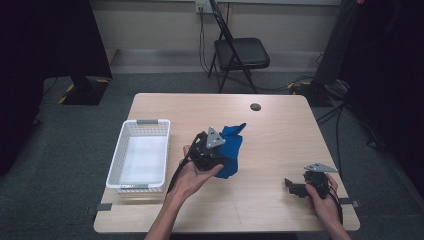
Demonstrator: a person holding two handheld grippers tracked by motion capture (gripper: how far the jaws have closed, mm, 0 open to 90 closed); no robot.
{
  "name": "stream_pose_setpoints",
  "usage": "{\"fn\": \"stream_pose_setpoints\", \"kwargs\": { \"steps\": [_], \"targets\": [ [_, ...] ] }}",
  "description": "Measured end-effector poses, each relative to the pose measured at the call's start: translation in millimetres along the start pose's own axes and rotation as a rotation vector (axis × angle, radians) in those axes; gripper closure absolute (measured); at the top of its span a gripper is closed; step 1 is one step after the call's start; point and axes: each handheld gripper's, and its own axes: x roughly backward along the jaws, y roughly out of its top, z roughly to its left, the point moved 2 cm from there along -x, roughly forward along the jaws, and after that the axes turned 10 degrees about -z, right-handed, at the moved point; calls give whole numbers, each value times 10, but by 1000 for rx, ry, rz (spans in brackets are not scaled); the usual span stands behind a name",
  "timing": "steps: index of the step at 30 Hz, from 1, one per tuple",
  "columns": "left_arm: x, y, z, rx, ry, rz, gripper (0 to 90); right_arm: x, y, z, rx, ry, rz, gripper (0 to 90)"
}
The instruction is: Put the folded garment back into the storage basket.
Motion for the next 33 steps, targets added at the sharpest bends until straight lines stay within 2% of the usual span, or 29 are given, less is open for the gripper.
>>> {"fn": "stream_pose_setpoints", "kwargs": {
  "steps": [7,12,23,29,33],
  "targets": [
    [-68,8,-77,3,-21,-4,562,1,-1,1,0,0,0,47],
    [-161,4,-155,10,-53,-2,561,1,-1,1,0,0,0,47],
    [-340,-76,-311,-14,-84,39,562,1,-1,1,0,0,0,47],
    [-405,-116,-344,-11,-101,51,561,1,-1,0,0,0,0,47],
    [-465,-169,-361,8,-121,57,561,1,-1,0,0,0,0,46]
  ]
}}
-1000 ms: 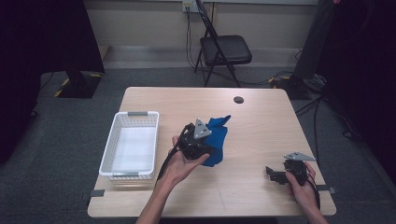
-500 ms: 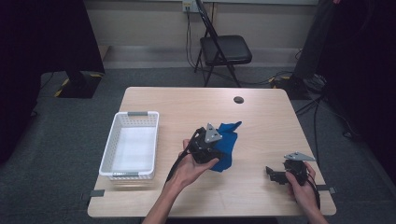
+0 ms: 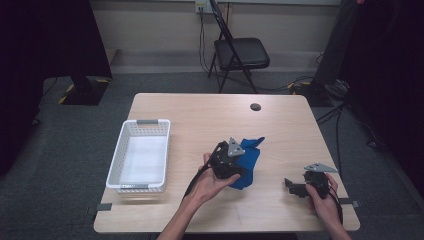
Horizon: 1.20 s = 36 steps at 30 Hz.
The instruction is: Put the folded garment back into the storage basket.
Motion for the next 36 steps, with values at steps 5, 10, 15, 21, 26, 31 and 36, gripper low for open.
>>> {"fn": "stream_pose_setpoints", "kwargs": {
  "steps": [5,10,15,21,26,31,36],
  "targets": [
    [-67,-39,-36,2,-14,10,561,0,0,0,0,0,0,47],
    [-140,-99,-56,4,-24,31,561,0,0,0,0,0,0,47],
    [-185,-151,-36,15,-25,58,558,0,0,0,0,0,0,47],
    [-243,-228,-10,35,-36,78,558,0,0,0,0,0,0,47],
    [-324,-291,-45,26,-41,103,558,0,0,0,0,0,0,47],
    [-367,-332,-69,24,-48,117,557,2,-1,1,0,1,0,47],
    [-399,-389,-45,36,-48,135,556,4,-3,0,2,2,-1,47]
  ]
}}
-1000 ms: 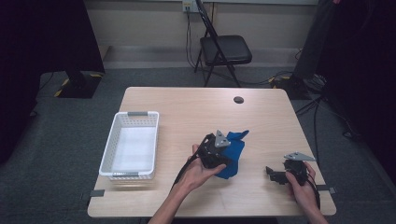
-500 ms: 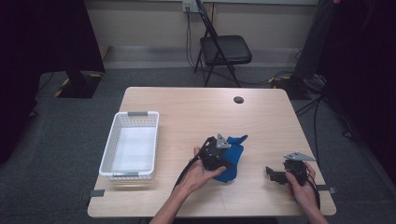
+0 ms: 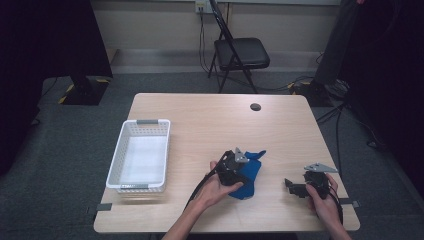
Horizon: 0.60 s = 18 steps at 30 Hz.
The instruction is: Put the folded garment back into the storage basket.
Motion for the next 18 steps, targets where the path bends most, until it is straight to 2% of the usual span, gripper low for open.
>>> {"fn": "stream_pose_setpoints", "kwargs": {
  "steps": [4,5,7,9,18],
  "targets": [
    [-22,-29,24,5,9,16,551,1,0,0,0,0,0,47],
    [-25,-46,43,25,0,16,551,3,-2,0,1,2,0,47],
    [-31,-56,54,31,-4,21,551,4,-2,-1,2,3,0,47],
    [-68,-95,64,30,4,36,551,6,-4,-3,4,5,0,47],
    [-128,-155,52,10,9,46,535,7,-5,-4,4,4,0,47]
  ]
}}
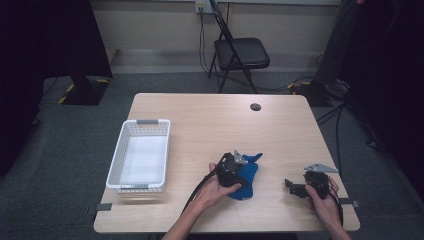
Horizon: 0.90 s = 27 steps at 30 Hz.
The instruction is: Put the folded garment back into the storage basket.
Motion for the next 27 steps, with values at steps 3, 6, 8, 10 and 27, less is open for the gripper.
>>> {"fn": "stream_pose_setpoints", "kwargs": {
  "steps": [3,6,8,10,27],
  "targets": [
    [-7,-23,6,6,7,-16,498,5,-3,4,-4,-5,0,47],
    [-11,-38,15,-5,24,-24,451,7,-4,6,-3,-3,0,49],
    [-13,-40,18,-7,30,-24,407,11,-5,6,-1,0,-1,50],
    [-16,-45,32,4,28,-22,360,12,-6,7,-2,1,-1,51],
    [65,11,38,8,53,-43,203,146,108,-27,-43,95,-40,173]
  ]
}}
